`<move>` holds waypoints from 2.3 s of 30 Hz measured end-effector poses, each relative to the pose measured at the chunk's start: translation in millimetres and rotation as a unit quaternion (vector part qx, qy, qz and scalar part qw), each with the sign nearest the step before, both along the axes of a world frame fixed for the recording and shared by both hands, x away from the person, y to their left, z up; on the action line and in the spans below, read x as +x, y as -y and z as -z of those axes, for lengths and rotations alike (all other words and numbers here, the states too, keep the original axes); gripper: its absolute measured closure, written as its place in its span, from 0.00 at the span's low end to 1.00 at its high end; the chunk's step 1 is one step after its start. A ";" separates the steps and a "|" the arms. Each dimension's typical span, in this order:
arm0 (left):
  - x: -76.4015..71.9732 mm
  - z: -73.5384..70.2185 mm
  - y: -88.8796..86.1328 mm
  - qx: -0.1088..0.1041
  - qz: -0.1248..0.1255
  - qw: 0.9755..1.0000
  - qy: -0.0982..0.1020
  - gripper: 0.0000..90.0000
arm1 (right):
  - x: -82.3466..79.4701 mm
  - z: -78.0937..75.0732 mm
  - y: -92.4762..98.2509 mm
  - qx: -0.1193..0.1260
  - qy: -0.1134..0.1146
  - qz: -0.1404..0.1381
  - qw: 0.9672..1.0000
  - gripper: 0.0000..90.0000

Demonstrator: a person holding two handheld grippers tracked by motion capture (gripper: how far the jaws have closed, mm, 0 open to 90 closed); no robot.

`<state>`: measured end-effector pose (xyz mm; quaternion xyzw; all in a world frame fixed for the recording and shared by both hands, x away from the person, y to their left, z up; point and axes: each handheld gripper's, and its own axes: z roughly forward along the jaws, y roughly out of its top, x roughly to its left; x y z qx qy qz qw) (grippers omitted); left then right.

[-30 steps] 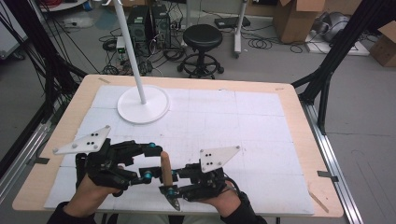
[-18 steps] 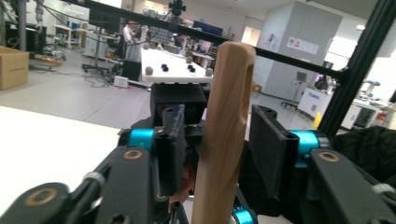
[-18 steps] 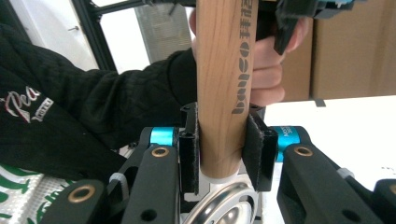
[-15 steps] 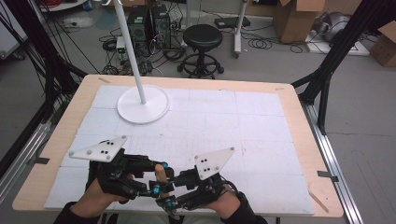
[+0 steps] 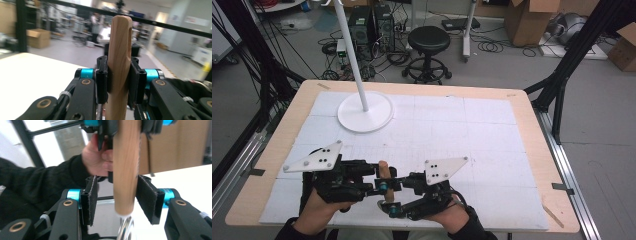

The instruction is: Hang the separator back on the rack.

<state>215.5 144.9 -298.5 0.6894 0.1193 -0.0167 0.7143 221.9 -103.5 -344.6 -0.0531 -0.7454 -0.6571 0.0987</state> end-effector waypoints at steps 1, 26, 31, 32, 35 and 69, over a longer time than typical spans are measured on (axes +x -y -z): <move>-0.3 -0.9 -0.8 -0.001 -0.013 1.000 0.001 0.80 | 0.3 -0.1 0.6 -0.003 0.004 0.016 1.000 0.55; -1.3 -0.7 -0.3 -0.003 0.000 1.000 -0.012 0.60 | 1.1 0.5 3.5 -0.005 0.020 0.017 1.000 0.82; -1.8 -0.9 -2.2 0.000 0.022 1.000 -0.007 0.77 | 1.0 1.7 2.7 -0.002 0.015 0.000 1.000 0.82; -2.1 -1.2 -2.4 0.003 0.018 1.000 -0.002 0.80 | 1.3 1.9 2.6 -0.001 0.013 0.000 1.000 0.82; -1.9 -2.8 -1.8 0.008 -0.006 1.000 0.000 0.81 | 2.4 2.5 3.1 0.001 0.006 0.009 1.000 0.80; 172.2 -94.6 -68.2 0.033 -0.217 0.975 -0.019 0.81 | -0.9 -0.3 102.4 -0.060 0.019 0.325 0.944 0.20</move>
